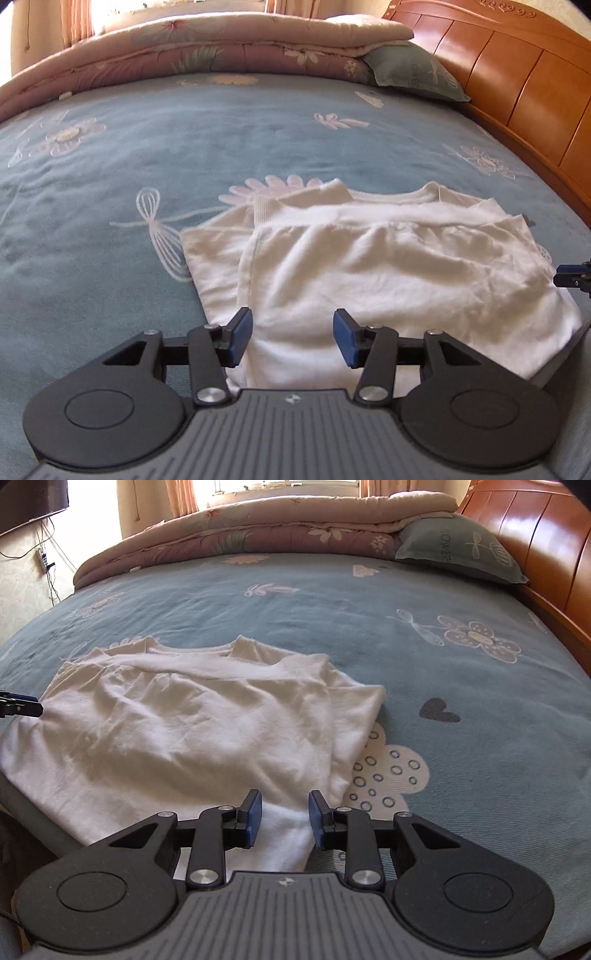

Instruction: Fold clothes

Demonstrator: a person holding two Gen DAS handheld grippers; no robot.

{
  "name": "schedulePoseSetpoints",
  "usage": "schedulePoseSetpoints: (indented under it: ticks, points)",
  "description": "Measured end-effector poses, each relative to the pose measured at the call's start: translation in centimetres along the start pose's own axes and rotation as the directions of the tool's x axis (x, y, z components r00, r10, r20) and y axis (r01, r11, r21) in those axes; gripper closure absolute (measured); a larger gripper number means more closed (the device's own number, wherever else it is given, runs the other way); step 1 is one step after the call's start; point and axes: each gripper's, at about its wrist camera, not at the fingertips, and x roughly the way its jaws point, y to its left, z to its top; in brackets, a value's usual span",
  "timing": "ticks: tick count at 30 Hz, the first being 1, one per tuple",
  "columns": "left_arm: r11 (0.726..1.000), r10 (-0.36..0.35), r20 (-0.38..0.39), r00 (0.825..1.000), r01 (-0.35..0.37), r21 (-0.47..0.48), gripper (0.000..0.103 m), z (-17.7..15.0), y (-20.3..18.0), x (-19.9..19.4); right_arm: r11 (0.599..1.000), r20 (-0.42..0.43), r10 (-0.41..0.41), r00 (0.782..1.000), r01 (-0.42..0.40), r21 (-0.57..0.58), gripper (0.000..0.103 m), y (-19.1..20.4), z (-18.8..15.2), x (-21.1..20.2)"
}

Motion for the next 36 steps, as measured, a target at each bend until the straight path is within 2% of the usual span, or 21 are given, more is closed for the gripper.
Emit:
schedulePoseSetpoints:
  ticks: [1, 4, 7, 10, 11, 13, 15, 18, 19, 20, 21, 23, 25, 28, 30, 31, 33, 35, 36]
  points:
    - [1.000, -0.015, 0.025, 1.000, 0.015, 0.007, 0.050, 0.7, -0.3, -0.2, 1.000, 0.020, -0.005, 1.000, 0.005, 0.004, 0.068, 0.0, 0.6, -0.3]
    - [0.992, -0.125, 0.067, 0.990, 0.126, -0.018, 0.047, 2.7, -1.4, 0.8, 0.999, 0.075, 0.032, 0.997, -0.034, 0.031, 0.068, 0.2, 2.8, 0.4]
    - [0.978, -0.194, 0.062, 0.979, 0.197, -0.061, 0.047, 3.7, -2.5, 3.6, 0.999, 0.090, 0.041, 0.995, -0.044, 0.032, 0.067, 1.4, 4.6, 2.9]
    - [0.981, -0.169, 0.041, 0.985, 0.172, -0.087, 0.047, 3.5, -3.0, 6.7, 0.999, 0.081, 0.024, 0.996, -0.027, 0.035, 0.067, 2.3, 5.2, 5.7]
    - [0.987, -0.134, 0.031, 0.990, 0.136, -0.091, 0.047, 3.3, -2.8, 7.7, 0.999, 0.068, 0.002, 0.998, -0.004, 0.034, 0.067, 2.4, 5.2, 6.7]
    - [0.988, -0.122, 0.044, 0.992, 0.126, -0.095, 0.048, 3.0, -2.3, 8.7, 0.998, 0.059, -0.051, 0.997, 0.049, 0.031, 0.067, 2.0, 4.8, 8.6]
    - [0.988, -0.122, 0.043, 0.992, 0.125, -0.089, 0.048, 3.5, -2.2, 8.6, 0.997, 0.077, -0.047, 0.996, 0.042, 0.063, 0.067, 0.8, 4.8, 9.3]
    - [0.997, -0.062, 0.046, 0.997, 0.063, -0.035, 0.049, 4.5, -3.3, 7.3, 0.995, 0.069, -0.047, 0.997, 0.040, 0.092, 0.067, 0.3, 5.7, 8.9]
    - [0.996, -0.086, 0.052, 0.995, 0.087, -0.029, 0.048, 4.6, -3.7, 6.8, 0.995, 0.072, -0.058, 0.996, 0.052, 0.086, 0.065, 0.6, 6.0, 8.5]
    - [0.992, -0.121, 0.055, 0.991, 0.123, -0.029, 0.048, 4.8, -4.1, 6.2, 0.996, 0.080, -0.055, 0.995, 0.049, 0.071, 0.065, 1.1, 6.2, 8.0]
    - [0.980, -0.191, 0.055, 0.980, 0.193, -0.044, 0.047, 4.8, -4.4, 5.9, 0.998, 0.087, -0.022, 0.996, 0.017, 0.057, 0.064, 1.7, 6.3, 7.6]
    - [0.937, -0.335, 0.047, 0.941, 0.338, -0.089, 0.045, 4.6, -5.3, 5.9, 0.997, 0.097, 0.066, 0.993, -0.070, 0.034, 0.063, 3.0, 6.5, 7.0]
    - [0.900, -0.418, 0.034, 0.908, 0.419, -0.122, 0.041, 4.2, -6.2, 6.8, 0.993, 0.084, 0.119, 0.989, -0.119, -0.003, 0.063, 4.5, 6.4, 7.5]
    - [0.913, -0.390, 0.006, 0.921, 0.387, -0.132, 0.041, 4.0, -7.2, 9.3, 0.996, 0.070, 0.070, 0.995, -0.067, -0.055, 0.063, 6.0, 6.4, 9.4]
    - [0.922, -0.352, 0.024, 0.936, 0.352, -0.163, 0.043, 4.2, -6.8, 10.5, 0.999, 0.085, 0.045, 0.995, -0.043, -0.034, 0.064, 5.6, 6.4, 10.4]
    - [0.912, -0.359, 0.037, 0.933, 0.359, -0.199, 0.043, 4.5, -6.4, 10.5, 0.999, 0.090, 0.043, 0.995, -0.041, -0.018, 0.065, 5.3, 6.6, 10.4]
    - [0.910, -0.346, 0.060, 0.936, 0.350, -0.222, 0.042, 5.2, -6.2, 9.7, 1.000, 0.096, 0.023, 0.995, -0.023, -0.005, 0.064, 5.3, 6.8, 9.8]
    - [0.922, -0.331, 0.075, 0.941, 0.339, -0.184, 0.041, 5.3, -6.5, 8.2, 1.000, 0.112, 0.009, 0.994, -0.007, -0.021, 0.061, 5.7, 6.8, 8.4]
    - [0.924, -0.331, 0.078, 0.940, 0.340, -0.173, 0.039, 5.3, -6.6, 7.4, 1.000, 0.115, 0.027, 0.993, -0.025, -0.018, 0.061, 5.8, 6.6, 7.7]
